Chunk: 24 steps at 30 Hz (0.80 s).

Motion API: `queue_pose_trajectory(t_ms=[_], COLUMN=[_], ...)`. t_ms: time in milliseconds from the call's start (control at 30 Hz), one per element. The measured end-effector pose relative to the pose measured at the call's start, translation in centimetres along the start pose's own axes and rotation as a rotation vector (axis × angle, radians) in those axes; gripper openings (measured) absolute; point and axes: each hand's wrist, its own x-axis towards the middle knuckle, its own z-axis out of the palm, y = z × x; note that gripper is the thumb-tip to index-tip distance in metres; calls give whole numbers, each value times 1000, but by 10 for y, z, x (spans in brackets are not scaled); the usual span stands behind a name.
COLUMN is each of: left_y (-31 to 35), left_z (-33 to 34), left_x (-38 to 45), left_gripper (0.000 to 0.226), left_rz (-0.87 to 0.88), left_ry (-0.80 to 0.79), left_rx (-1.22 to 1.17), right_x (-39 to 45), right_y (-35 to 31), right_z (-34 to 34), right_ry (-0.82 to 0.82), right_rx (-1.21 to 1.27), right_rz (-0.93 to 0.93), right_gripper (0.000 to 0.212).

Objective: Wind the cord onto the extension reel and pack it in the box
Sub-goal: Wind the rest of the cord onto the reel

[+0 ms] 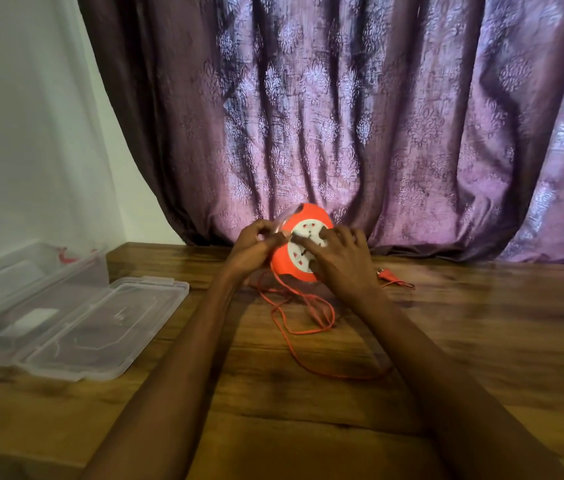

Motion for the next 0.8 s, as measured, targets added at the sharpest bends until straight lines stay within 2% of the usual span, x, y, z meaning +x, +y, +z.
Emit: queue_pose_trajectory(t_ms=[67, 167, 233, 300, 333, 400, 467, 567, 633, 667, 733, 800], left_y=[0, -2, -5, -9, -11, -13, -15, -15, -14, -13, -11, -11], left_z=[11, 26, 33, 37, 38, 37, 35, 30, 25, 22, 15, 9], left_x=[-2, -7, -10, -10, -10, -10, -10, -9, -7, -6, -5, -4], left_gripper=[19, 25, 29, 31, 31, 28, 26, 22, 20, 20, 20, 21], left_rz=[21, 97, 143, 172, 185, 186, 152, 30, -39, -71, -126, -175], left_ry=[-1, -6, -11, -34, -45, -42, 8, 107, 151, 168, 191, 213], left_rx=[-32, -4, 17, 47, 73, 89, 24, -185, -307, -370, -472, -539], right_x=[2, 6, 12, 17, 18, 15, 14, 17, 16, 13, 5, -1], right_y=[-3, -3, -4, -4, -2, -3, -4, -12, -19, -20, -21, -23], right_z=[-2, -7, -10, -11, -9, -5, -3, -2, -3, -2, 0, 2], right_ry=[-6, -28, -108, -80, -78, -149, -167, -106, -30, 7, 43, -23], right_rx=[43, 317, 667, 1222, 1419, 1548, 1562, 1547, 1317, 1120, 849, 673], right_rz=[195, 551, 840, 1121, 1241, 1324, 1261, 1112, 943, 801, 403, 17], right_gripper=[58, 61, 62, 53, 47, 43, 42, 37, 37, 32, 22, 29])
